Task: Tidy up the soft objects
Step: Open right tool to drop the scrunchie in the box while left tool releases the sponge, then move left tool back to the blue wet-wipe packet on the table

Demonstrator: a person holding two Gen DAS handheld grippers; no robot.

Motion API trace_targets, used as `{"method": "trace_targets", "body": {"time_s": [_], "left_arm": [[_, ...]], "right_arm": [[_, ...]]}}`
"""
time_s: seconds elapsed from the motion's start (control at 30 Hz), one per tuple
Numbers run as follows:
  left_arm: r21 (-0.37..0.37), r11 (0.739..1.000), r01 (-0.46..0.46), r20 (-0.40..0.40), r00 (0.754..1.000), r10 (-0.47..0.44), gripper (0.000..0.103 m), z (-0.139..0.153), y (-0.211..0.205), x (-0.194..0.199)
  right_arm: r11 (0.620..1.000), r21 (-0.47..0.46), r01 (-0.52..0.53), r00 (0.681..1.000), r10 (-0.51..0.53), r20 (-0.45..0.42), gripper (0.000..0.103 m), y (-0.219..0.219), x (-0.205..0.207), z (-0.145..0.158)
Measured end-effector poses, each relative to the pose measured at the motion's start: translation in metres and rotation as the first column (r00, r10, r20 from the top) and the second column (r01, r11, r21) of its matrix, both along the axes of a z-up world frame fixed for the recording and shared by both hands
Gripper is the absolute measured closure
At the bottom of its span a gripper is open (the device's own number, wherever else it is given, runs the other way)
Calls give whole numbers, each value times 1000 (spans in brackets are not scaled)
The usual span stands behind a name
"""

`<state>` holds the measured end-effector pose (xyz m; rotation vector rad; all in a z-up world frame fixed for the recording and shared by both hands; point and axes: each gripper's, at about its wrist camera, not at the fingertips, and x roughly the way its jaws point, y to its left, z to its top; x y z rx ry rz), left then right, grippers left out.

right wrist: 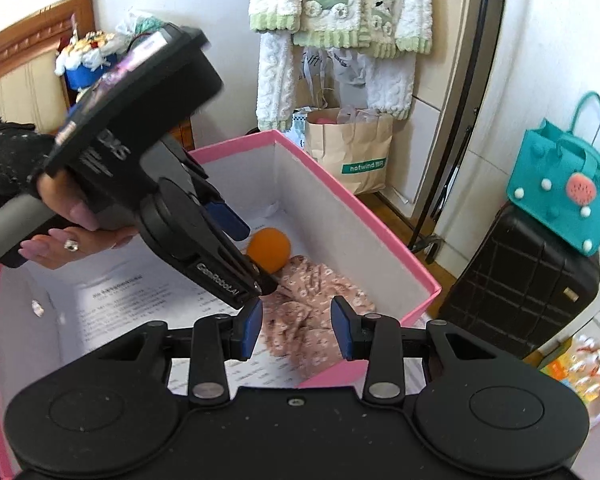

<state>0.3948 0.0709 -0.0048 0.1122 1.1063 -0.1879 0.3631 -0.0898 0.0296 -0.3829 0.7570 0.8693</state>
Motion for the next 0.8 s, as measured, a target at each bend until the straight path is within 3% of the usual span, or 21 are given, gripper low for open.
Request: {"method": "trace_targets", "body": {"time_s": [0.23,0.43,0.8], "left_arm": [[-27,1000,-9,51,999,11,44,33,6,-35],[52,998,20,110,994,-26,40,65,6,-77],[-5,999,45,161,986,-43,31,115,22,-150]], "right_arm": [[1000,7,0,1000,0,-21,60,0,-27,11],[999,24,23,999,-22,-27,60,-5,-51,28],[996,73,46,999,-45,-24,51,-25,-101,60]]}}
